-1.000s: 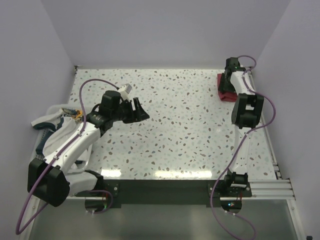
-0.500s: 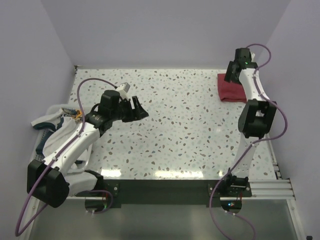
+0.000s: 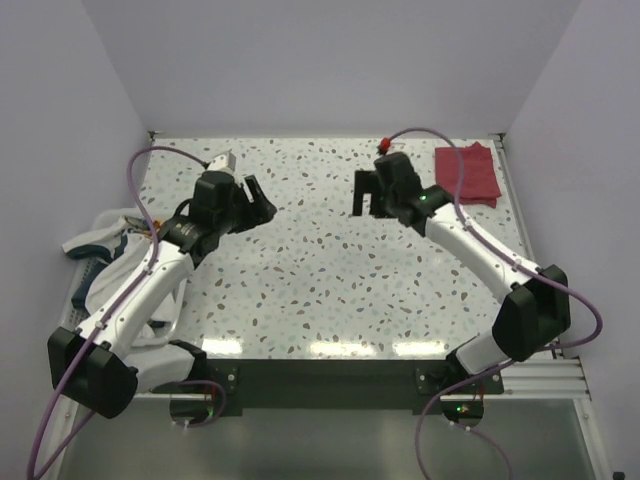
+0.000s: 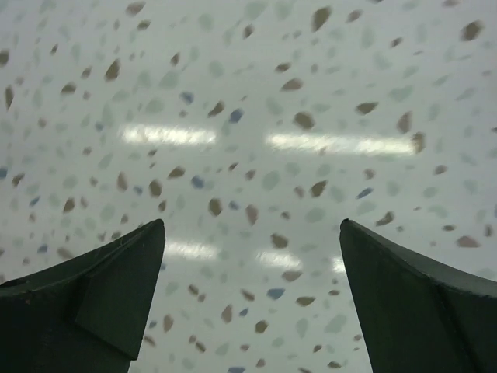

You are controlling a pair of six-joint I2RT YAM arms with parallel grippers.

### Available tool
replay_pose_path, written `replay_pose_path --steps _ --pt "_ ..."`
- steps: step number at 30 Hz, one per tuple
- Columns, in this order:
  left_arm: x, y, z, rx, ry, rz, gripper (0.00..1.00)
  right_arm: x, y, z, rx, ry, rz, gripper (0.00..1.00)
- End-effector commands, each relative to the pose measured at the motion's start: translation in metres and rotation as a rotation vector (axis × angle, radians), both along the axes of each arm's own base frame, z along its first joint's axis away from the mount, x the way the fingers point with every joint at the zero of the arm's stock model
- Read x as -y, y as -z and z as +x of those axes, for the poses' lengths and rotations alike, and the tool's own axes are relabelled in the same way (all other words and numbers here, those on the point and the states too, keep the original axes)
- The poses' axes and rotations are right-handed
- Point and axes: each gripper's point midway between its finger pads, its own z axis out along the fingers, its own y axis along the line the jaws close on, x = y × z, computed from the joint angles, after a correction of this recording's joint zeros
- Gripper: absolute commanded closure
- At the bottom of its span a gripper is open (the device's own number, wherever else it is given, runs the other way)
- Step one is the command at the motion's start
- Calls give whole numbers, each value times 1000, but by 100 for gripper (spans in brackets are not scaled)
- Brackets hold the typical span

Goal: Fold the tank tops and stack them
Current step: Grab the tank top from the pile

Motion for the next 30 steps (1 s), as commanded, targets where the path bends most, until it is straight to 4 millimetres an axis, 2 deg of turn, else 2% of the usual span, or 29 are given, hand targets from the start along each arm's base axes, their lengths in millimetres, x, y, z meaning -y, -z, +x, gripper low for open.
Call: replay_pose_path --steps 1,2,3,4,5,8,9,11,12,15,20,26,30 --pt "-53 -10 -3 -25 -284 70 28 -62 4 -37 3 -123 124 2" --pt "-71 -7 -4 -28 -373 114 29 -89 6 -57 -4 -202 124 2" --pt "-86 -6 -8 -39 -443 130 29 -100 11 -67 -18 -232 122 2" --pt "-102 3 -19 -89 -519 156 29 -111 13 -75 -22 -267 124 2" --pt "-131 5 -23 -90 -642 208 29 -128 19 -88 -38 -314 122 2" --pt "-179 15 -43 -135 -834 274 28 -149 28 -104 -72 -387 130 2" --pt "-203 22 -51 -158 -913 284 28 -152 31 -104 -82 -397 123 2" --pt "-225 27 -55 -174 -982 274 28 -157 34 -109 -97 -422 117 2" --pt "-246 34 -61 -197 -1056 273 28 -159 37 -109 -103 -430 112 2" --pt "-276 42 -68 -238 -1167 271 28 -162 39 -114 -128 -461 107 2" --pt "-303 59 -69 -291 -1292 256 27 -157 51 -119 -163 -479 64 2" --pt "-320 79 -65 -324 -1346 256 27 -155 50 -120 -162 -482 55 2" --pt "-321 92 -61 -341 -1330 252 30 -153 53 -118 -163 -472 43 2"
